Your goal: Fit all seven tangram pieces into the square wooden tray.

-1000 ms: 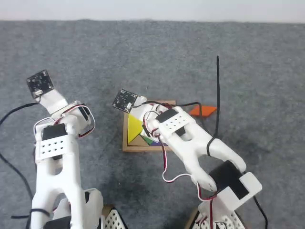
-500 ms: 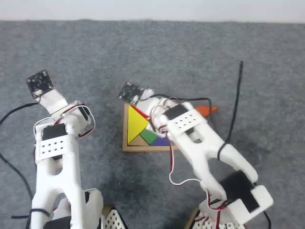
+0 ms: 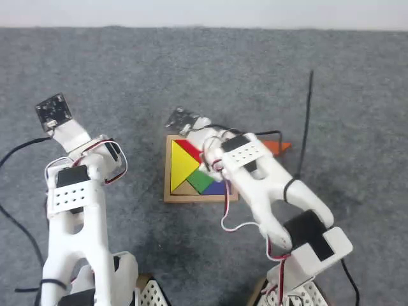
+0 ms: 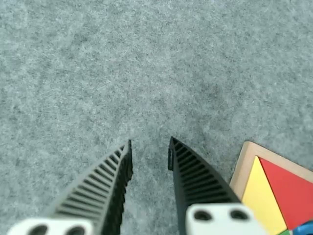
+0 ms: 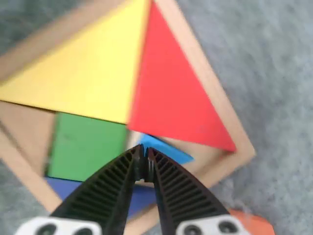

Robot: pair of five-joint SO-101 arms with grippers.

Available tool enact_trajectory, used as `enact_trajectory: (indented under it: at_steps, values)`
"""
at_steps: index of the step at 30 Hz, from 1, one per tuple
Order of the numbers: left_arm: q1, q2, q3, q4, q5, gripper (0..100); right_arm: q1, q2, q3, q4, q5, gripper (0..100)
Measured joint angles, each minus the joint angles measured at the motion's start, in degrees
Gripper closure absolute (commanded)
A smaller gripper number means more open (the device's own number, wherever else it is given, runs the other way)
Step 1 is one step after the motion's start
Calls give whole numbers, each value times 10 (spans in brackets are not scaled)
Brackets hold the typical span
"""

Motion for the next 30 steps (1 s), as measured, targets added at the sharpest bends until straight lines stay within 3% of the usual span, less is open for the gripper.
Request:
enact_trajectory:
  at_steps: [9, 20, 30]
  values:
    - [0, 0, 0, 0, 0, 873, -18, -1, -1, 4, 1, 991]
    - [0, 0, 0, 0, 0, 873, 57, -91, 32, -12, 1, 991]
    - [0, 0, 0, 0, 0, 873, 60, 5, 10, -11, 1, 991]
